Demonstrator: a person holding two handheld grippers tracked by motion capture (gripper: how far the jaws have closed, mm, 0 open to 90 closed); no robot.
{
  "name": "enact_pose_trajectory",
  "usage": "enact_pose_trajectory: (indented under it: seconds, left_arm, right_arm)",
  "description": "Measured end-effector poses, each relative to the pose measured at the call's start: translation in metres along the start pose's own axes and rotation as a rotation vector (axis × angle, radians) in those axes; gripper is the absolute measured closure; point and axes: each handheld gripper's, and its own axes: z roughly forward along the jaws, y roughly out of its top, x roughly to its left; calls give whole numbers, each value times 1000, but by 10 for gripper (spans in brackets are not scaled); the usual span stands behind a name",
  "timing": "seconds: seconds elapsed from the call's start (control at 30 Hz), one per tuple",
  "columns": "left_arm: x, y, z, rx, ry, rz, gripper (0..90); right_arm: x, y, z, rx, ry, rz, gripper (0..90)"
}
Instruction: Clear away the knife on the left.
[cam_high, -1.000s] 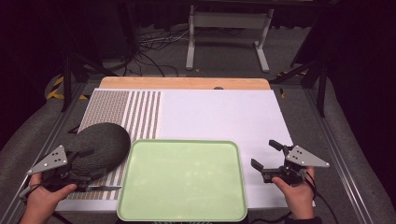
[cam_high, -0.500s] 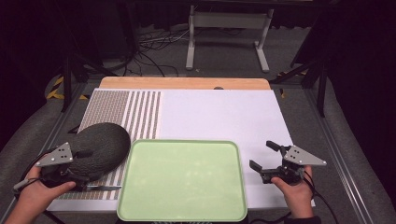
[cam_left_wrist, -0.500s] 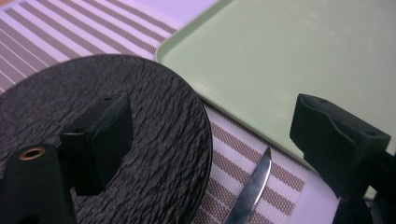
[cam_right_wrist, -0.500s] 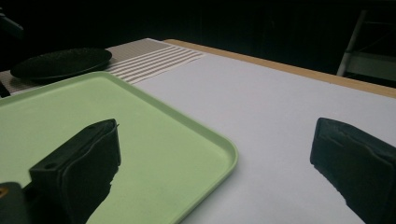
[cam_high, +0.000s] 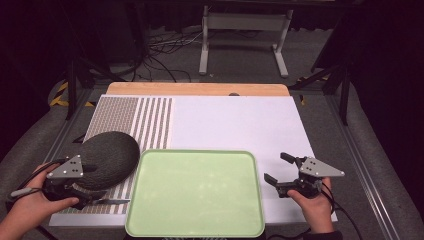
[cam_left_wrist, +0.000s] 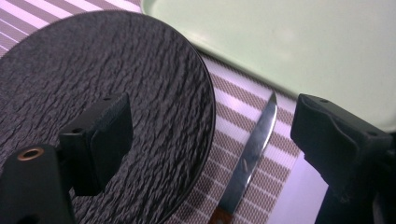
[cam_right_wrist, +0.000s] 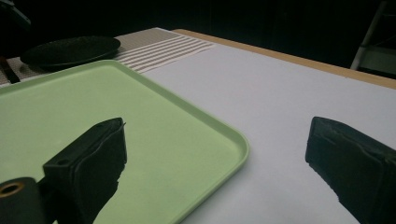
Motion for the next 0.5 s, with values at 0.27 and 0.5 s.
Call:
enact_pose_trajectory:
  seconds: [0.27,0.5]
  left_arm:
    - [1,-6,4,116,-49,50,182]
    - [0,-9,5,227,-71,109,205]
  right_arm:
    - [0,-1,1,3,-1,8,59]
    - [1,-2,3,12,1,10,56]
